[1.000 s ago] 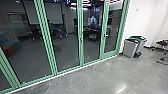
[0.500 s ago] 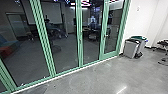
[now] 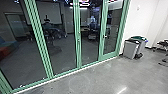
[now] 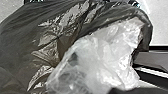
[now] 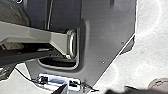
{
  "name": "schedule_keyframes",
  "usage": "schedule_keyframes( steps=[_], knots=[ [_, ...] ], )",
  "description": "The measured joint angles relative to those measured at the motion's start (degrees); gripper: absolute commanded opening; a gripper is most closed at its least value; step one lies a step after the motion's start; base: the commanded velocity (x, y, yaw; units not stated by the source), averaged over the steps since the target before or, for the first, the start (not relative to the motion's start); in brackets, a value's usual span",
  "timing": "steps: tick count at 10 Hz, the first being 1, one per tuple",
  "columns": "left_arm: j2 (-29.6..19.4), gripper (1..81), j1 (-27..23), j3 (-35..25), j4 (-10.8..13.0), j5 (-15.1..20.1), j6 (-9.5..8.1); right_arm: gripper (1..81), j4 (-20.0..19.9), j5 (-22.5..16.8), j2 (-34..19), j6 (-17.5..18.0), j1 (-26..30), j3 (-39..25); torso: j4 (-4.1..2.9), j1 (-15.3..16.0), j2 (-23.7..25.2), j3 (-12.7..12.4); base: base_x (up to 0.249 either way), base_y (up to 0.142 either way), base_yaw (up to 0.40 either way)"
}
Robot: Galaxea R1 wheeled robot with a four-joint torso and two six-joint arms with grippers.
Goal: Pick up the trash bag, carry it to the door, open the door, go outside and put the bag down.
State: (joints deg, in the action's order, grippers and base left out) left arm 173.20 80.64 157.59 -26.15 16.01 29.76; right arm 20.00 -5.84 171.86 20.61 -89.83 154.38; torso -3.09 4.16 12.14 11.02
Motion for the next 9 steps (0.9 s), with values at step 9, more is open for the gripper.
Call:
schedule_keyframes(
  steps=[9],
  knots=[
    [0.22,1.0,-0.05,-0.01,0.0,0.0,0.0,81.1,0.02,0.0,0.29,-0.02,0.33,0.0,0.0,0.02,-0.02,0.0,0.137,-0.122,0.0]
  ],
)
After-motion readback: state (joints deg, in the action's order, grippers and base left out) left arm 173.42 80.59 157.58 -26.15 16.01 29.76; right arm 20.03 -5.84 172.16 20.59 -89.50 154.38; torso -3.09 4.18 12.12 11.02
